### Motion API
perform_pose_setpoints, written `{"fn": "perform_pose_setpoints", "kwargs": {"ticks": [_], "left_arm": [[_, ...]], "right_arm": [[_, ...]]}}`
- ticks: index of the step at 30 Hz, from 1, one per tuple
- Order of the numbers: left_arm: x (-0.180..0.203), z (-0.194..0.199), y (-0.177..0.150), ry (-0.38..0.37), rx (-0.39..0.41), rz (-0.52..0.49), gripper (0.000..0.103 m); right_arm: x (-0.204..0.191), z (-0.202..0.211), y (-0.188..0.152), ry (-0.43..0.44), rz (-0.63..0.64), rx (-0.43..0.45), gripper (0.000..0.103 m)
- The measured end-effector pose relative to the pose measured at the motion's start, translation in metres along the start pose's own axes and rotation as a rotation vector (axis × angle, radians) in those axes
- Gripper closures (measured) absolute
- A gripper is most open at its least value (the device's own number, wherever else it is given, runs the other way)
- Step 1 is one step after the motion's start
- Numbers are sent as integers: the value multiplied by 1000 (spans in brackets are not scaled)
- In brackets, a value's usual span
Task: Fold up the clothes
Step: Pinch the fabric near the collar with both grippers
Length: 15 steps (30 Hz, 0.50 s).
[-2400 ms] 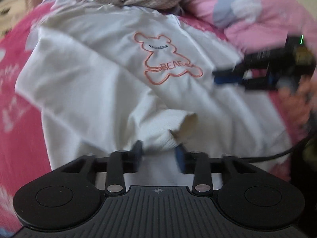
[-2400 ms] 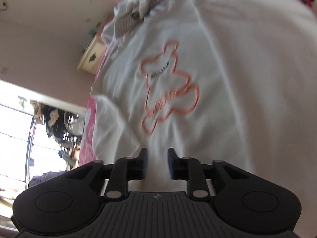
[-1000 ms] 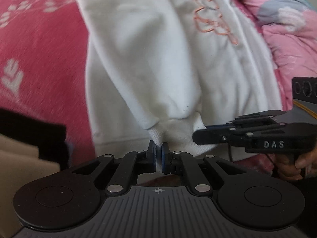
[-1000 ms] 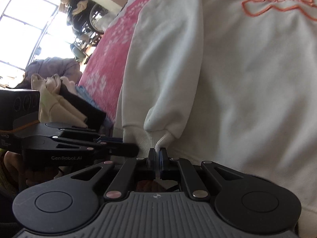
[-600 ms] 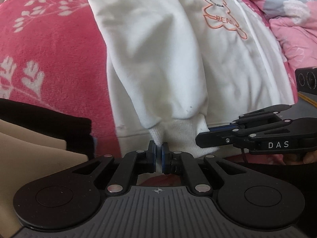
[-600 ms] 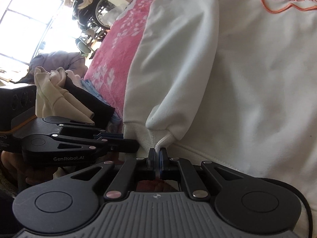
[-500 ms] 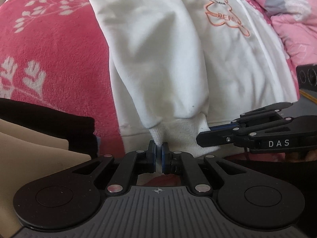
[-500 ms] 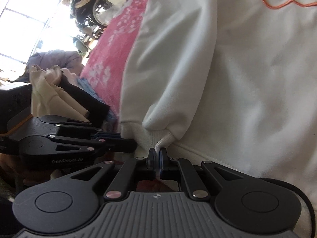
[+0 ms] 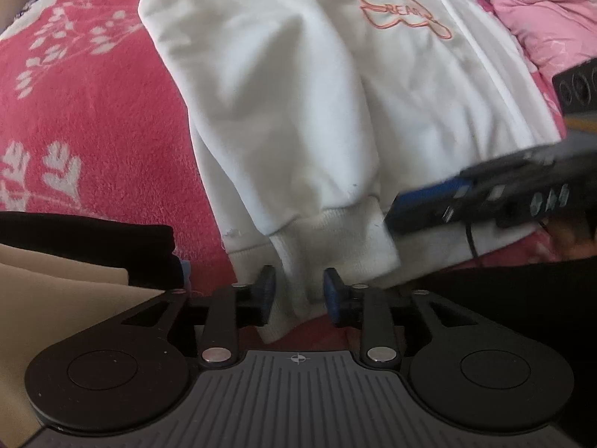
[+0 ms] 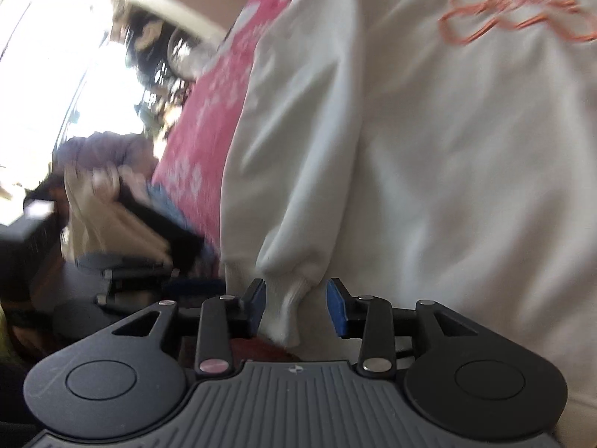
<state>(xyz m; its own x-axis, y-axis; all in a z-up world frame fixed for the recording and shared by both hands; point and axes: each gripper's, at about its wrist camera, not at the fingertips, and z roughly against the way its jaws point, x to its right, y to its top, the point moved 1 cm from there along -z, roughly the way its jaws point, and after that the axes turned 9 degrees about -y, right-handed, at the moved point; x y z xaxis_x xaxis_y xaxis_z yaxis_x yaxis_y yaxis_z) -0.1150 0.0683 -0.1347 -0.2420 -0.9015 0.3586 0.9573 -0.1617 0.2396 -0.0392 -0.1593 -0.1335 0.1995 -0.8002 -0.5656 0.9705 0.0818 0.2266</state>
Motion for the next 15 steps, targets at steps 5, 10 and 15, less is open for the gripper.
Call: {"fn": "perform_pose_setpoints", "kwargs": {"ticks": [5, 10, 15], "left_arm": [[6, 23, 13, 22, 40, -11, 68], [10, 23, 48, 0, 157, 8, 65], [22, -9, 83, 40, 238, 6, 65]], "right_arm": [[22, 24, 43, 9, -90, 104, 63], [28, 14, 109, -8, -107, 188, 63], [29, -21, 181, -50, -96, 195, 63]]}}
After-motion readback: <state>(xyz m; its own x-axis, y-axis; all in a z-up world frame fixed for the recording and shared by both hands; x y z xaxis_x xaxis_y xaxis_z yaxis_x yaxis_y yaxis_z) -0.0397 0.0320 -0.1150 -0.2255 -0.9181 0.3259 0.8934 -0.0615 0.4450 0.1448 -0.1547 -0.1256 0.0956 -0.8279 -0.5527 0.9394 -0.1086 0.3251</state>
